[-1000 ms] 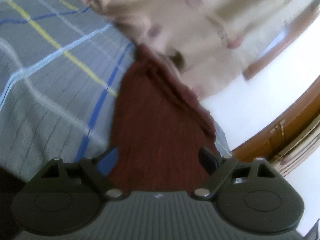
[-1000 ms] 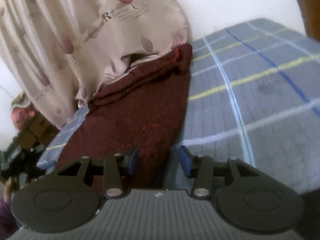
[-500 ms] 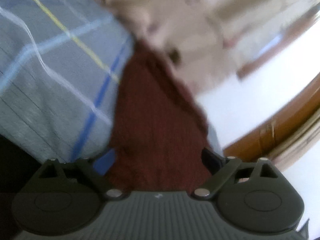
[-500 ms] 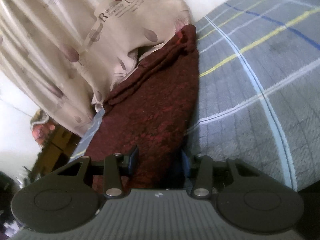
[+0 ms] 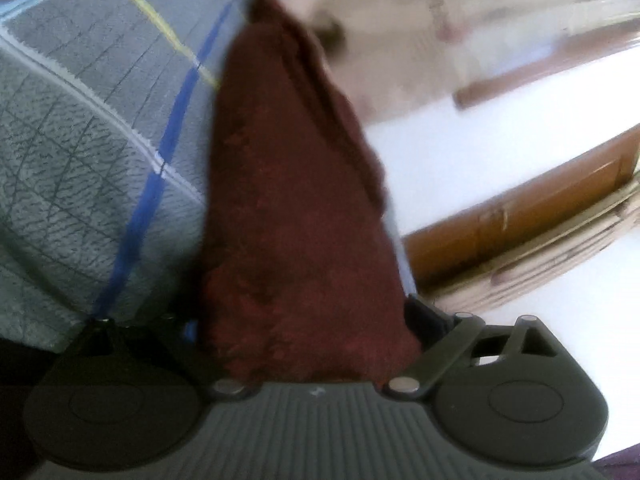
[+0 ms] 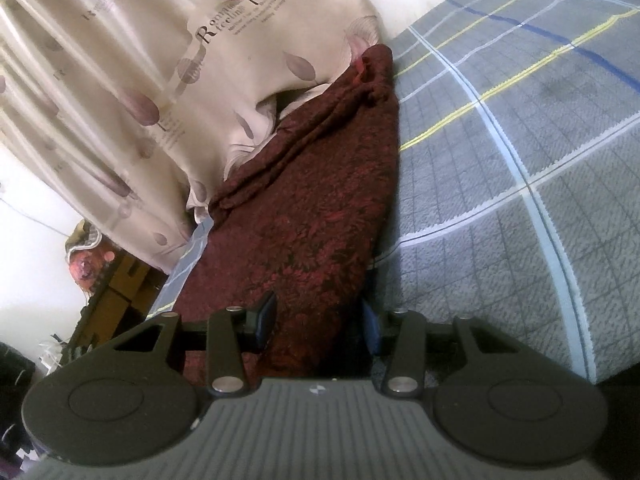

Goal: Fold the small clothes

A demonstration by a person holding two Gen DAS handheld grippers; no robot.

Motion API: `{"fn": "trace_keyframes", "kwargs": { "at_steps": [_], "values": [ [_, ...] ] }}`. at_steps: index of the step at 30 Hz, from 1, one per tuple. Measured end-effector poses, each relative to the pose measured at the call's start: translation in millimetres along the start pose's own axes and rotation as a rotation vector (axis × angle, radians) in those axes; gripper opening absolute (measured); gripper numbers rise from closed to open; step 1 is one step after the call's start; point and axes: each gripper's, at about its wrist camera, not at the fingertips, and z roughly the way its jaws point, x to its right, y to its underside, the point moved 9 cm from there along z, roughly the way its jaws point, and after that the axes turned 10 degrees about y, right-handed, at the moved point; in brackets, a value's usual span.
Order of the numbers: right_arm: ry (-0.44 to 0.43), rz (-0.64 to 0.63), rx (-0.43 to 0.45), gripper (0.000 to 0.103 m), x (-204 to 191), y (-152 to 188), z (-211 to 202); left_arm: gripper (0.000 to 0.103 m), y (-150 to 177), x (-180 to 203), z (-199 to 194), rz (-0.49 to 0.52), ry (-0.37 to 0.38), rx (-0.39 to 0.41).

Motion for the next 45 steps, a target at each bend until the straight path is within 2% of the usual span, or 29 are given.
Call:
{"fn": "trace_keyframes", "kwargs": {
  "at_steps": [2, 6, 9, 11, 14, 16, 18, 28, 30, 32, 37, 39, 42, 44, 45],
  "values": [
    [-0.004, 0.008, -0.001, 0.047, 2.0, -0.2, -0.6, 0.087, 5.3, 10.6, 0.2, 0.059, -0.033, 0.021],
    [0.005, 0.016, -0.01, 0.047, 2.0, -0.8, -0.3, 0.052, 13.2, 33.5, 7.5, 0.243, -0.179, 0.023],
    [0.016, 0.016, -0.024, 0.048, -0.7, -2.3, 1.4, 0.044, 15.0, 49.6, 17.7, 0.369, -0.251, 0.003],
    [0.021, 0.003, -0.04, 0.048, -4.9, -2.2, 3.3, 0.032, 12.8, 54.6, 22.4, 0.416, -0.288, -0.005],
    [0.018, -0.007, -0.048, 0.047, -6.1, -1.3, 5.1, 0.032, 12.8, 57.3, 28.7, 0.458, -0.325, -0.024],
    [0.01, -0.004, -0.047, 0.047, -4.7, -0.8, 4.5, 0.032, 12.2, 56.0, 33.8, 0.491, -0.398, -0.038],
    [-0.003, 0.003, -0.045, 0.047, -2.7, 0.0, 3.7, 0.032, 16.2, 55.3, 34.9, 0.517, -0.44, -0.063],
    [-0.022, 0.029, -0.055, 0.052, -1.7, -1.1, 3.9, 0.032, 18.8, 56.1, 41.0, 0.595, -0.535, -0.1],
    [-0.023, 0.029, -0.068, 0.059, -3.9, -2.2, 4.2, 0.032, 19.6, 56.9, 41.9, 0.613, -0.547, -0.105],
    [-0.04, 0.033, -0.084, 0.071, -7.6, -3.5, 5.2, 0.032, 20.2, 57.1, 42.6, 0.621, -0.556, -0.108],
    [-0.037, -0.01, -0.09, 0.08, -18.5, -1.0, 7.0, 0.032, 21.8, 57.9, 42.5, 0.634, -0.57, -0.112],
    [-0.041, -0.012, -0.091, 0.08, -18.2, -1.0, 7.0, 0.032, 22.2, 57.9, 42.6, 0.647, -0.577, -0.115],
    [-0.03, -0.003, -0.084, 0.073, -15.9, -1.6, 6.4, 0.032, 21.9, 58.0, 41.7, 0.646, -0.566, -0.107],
    [-0.007, -0.024, -0.079, 0.062, -14.5, -0.8, 5.4, 0.032, 19.5, 55.8, 38.3, 0.59, -0.508, -0.088],
    [0.009, -0.031, -0.076, 0.056, -12.4, -0.8, 4.7, 0.032, 16.8, 52.2, 34.7, 0.521, -0.452, -0.07]
  ]
}}
